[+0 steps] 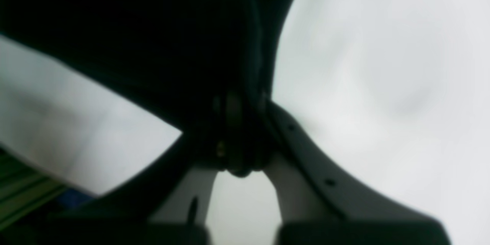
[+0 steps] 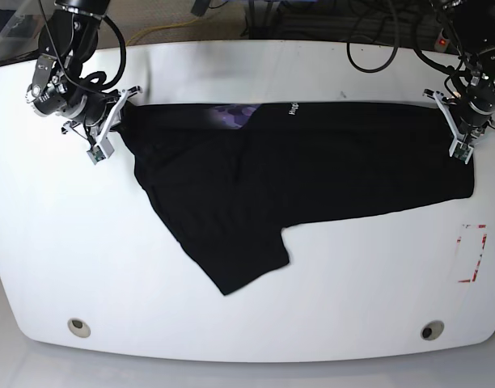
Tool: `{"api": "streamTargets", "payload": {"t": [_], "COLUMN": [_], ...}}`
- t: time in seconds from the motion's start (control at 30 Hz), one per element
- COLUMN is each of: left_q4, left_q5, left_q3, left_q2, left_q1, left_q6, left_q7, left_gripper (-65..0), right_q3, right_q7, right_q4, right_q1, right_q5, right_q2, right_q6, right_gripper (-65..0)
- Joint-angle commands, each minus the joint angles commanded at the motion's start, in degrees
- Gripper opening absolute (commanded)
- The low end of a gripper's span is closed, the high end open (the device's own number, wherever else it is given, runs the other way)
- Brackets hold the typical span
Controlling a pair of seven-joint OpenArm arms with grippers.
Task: Fold the T-shirt properly
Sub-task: 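Lay the shirt flat, pulling its edge away from the grippers with both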
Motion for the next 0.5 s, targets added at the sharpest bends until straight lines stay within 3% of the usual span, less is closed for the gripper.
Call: {"api": "streamTargets", "payload": {"t": [0.07,0.13,0.27,0.37,0.5], "left_q4": [0.18,0.26,-0.09,0.18,0.18], "left_q5": [0.00,0.00,0.00,0.00,-0.09], "left_q3": [-0.26,-0.26,-0.35,-0.35,-0.35], "left_q2": [0.00,0.00,-0.26,-0.88,-2.46], "left_q1": [1.76,2.99,5.45,7.65,8.35], "left_q6": [0.00,0.00,0.00,0.00,0.00], "left_q7": [-0.70,-0.53,-0.53,-0.53,-0.53], "left_gripper": [-62.9,-56.8,-36.7,-27.1,-26.7], "right_q3": [0.09,0.09,0.09,0.00,0.00], "right_q7": [-0.18,-0.26,-0.26,-0.26,-0.62], "right_q4": [0.00,0.00,0.00,0.00,0.09], "right_q1": [-2.02,-4.22,-8.00,-10.02,-11.25], "right_q5": [3.16,5.98,11.34,14.42,20.40], "right_q2": [0.09,0.26,1.76,2.29,3.96], "right_q6": [0.00,0.00,0.00,0.00,0.00], "right_gripper": [-55.8,-47.7,-33.0,-29.5,-29.2]}}
